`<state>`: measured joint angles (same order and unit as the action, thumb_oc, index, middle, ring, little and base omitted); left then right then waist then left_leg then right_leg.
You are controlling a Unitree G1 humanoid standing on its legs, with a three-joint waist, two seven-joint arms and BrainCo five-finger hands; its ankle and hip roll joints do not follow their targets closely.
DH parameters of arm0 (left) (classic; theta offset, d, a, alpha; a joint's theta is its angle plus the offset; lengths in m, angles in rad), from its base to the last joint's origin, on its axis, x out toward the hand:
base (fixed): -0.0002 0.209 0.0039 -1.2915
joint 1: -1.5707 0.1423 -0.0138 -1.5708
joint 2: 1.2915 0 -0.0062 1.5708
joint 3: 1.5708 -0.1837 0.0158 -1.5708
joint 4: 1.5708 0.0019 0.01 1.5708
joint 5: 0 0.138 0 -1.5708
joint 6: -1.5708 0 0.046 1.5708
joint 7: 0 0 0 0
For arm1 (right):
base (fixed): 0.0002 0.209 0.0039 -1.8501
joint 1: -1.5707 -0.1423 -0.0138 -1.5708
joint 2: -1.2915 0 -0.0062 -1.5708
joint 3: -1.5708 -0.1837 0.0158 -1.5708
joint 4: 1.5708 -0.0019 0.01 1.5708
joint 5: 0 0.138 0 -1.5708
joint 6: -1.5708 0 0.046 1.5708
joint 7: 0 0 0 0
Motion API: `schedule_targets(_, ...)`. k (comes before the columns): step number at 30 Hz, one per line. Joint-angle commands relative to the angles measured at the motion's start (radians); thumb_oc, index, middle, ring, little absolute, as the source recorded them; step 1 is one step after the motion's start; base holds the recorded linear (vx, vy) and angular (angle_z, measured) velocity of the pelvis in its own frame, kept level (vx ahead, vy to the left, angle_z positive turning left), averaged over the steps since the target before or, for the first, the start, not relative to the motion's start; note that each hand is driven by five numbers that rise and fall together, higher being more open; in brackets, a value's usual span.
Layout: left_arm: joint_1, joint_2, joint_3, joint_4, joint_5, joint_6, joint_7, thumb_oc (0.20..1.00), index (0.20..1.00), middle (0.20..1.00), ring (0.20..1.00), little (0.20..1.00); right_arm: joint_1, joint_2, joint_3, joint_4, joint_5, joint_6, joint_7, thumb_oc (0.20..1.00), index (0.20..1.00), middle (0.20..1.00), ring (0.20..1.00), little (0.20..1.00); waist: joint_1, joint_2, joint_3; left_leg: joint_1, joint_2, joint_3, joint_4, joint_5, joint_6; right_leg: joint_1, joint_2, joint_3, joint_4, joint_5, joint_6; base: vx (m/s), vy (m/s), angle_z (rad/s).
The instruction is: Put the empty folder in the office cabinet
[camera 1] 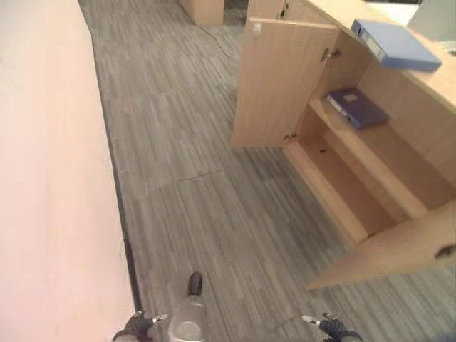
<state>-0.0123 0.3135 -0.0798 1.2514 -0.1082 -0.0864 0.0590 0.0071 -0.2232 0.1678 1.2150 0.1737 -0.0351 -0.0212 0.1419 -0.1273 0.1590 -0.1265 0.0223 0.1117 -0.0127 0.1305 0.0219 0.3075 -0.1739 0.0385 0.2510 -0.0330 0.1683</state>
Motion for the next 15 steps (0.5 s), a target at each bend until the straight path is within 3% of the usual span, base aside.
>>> schedule_targets(1,0.006,0.004,-0.037,-0.046,0.027,-0.004,0.009,1.000,1.000,1.000,1.000,1.000,-0.049,-0.062,0.022,-0.051,-0.012,-0.016,-0.001,1.000,1.000,1.000,1.000,1.000,0.024,0.039,-0.042,-0.101,0.083,-0.026,-0.006,0.032,-0.078,-0.043,0.027,0.027,0.007,0.028,0.061,0.20,0.274,0.12)
schedule_targets(2,0.006,0.004,-0.037,-0.046,0.027,-0.004,0.009,1.000,1.000,1.000,1.000,1.000,-0.050,-0.062,0.022,-0.051,-0.012,-0.016,-0.001,1.000,1.000,1.000,1.000,1.000,0.026,0.038,-0.042,-0.101,0.082,-0.024,-0.006,0.031,-0.078,-0.045,0.026,0.028,0.009,0.027,0.062,0.25,0.348,0.17)
schedule_targets(3,-0.010,0.024,-0.038,-0.065,0.018,-0.007,0.012,1.000,1.000,1.000,1.000,1.000,-0.067,-0.059,0.012,-0.060,-0.002,-0.015,-0.004,1.000,1.000,1.000,1.000,1.000,0.015,0.063,-0.027,-0.040,0.067,-0.011,-0.022,-0.018,-0.041,-0.157,0.031,-0.019,0.213,0.180,0.093,0.25,0.347,0.07)
schedule_targets(5,-0.017,0.030,-0.034,-0.076,0.003,-0.006,0.014,1.000,1.000,1.000,1.000,1.000,-0.073,-0.058,0.007,-0.065,0.005,-0.016,-0.006,1.000,1.000,1.000,1.000,1.000,0.004,0.090,-0.014,0.009,0.063,-0.003,-0.031,-0.047,-0.023,-0.193,0.027,-0.080,0.305,0.233,0.093,0.24,0.300,-0.06)
schedule_targets(7,-0.022,0.031,-0.034,-0.079,0.005,-0.004,0.016,1.000,1.000,1.000,1.000,1.000,-0.072,-0.058,0.003,-0.062,0.001,-0.016,-0.007,1.000,1.000,1.000,1.000,1.000,0.000,0.109,-0.004,0.032,0.063,-0.006,-0.032,-0.062,-0.012,-0.219,0.034,-0.095,0.361,0.231,0.093,0.16,0.162,0.12)
schedule_targets(8,-0.024,0.033,-0.033,-0.083,0.001,-0.007,0.015,1.000,1.000,1.000,1.000,1.000,-0.072,-0.055,0.003,-0.063,-0.002,-0.016,-0.006,1.000,1.000,1.000,1.000,1.000,-0.012,0.121,0.004,0.064,0.059,-0.015,-0.038,-0.076,-0.005,-0.266,0.040,-0.104,0.414,0.207,0.093,0.41,0.315,0.12)
schedule_targets(9,-0.032,0.028,-0.041,-0.095,0.002,-0.011,0.014,1.000,1.000,1.000,1.000,1.000,-0.065,-0.055,0.006,-0.063,-0.005,-0.016,-0.005,1.000,1.000,1.000,1.000,1.000,-0.040,0.143,0.018,0.120,0.046,-0.025,-0.053,-0.094,-0.002,-0.341,0.075,-0.137,0.394,0.145,0.080,0.34,0.232,0.02)
schedule_targets(11,-0.039,0.026,-0.047,-0.095,0.007,-0.012,0.014,1.000,1.000,1.000,1.000,1.000,-0.061,-0.058,0.006,-0.061,-0.004,-0.016,-0.007,1.000,1.000,1.000,1.000,1.000,-0.060,0.143,0.034,0.151,0.033,-0.027,-0.053,-0.111,-0.004,-0.359,0.063,-0.172,0.369,0.092,0.077,0.36,0.115,0.04)
schedule_targets(12,-0.047,0.025,-0.058,-0.106,0.008,-0.014,0.010,1.000,1.000,1.000,1.000,1.000,-0.055,-0.062,0.003,-0.058,-0.004,-0.015,-0.010,1.000,1.000,1.000,1.000,1.000,-0.078,0.147,0.043,0.194,0.031,-0.025,-0.060,-0.141,-0.016,-0.386,0.032,-0.264,0.257,0.000,0.038,0.57,0.040,0.22)
schedule_targets(13,-0.055,0.020,-0.071,-0.117,0.009,-0.015,0.007,1.000,1.000,1.000,1.000,1.000,-0.052,-0.064,0.002,-0.053,-0.008,-0.011,-0.014,1.000,1.000,1.000,1.000,1.000,-0.099,0.147,0.045,0.237,0.023,-0.026,-0.068,-0.169,-0.024,-0.435,0.026,-0.322,0.138,-0.012,0.003,0.57,-0.019,0.29)
schedule_targets(15,-0.054,0.018,-0.074,-0.120,0.012,-0.016,0.006,1.000,1.000,1.000,1.000,1.000,-0.049,-0.067,0.001,-0.051,-0.008,-0.010,-0.014,1.000,1.000,1.000,1.000,1.000,-0.112,0.144,0.049,0.265,0.016,-0.028,-0.071,-0.189,-0.029,-0.448,0.025,-0.333,0.072,0.007,0.000,0.30,-0.045,0.01)
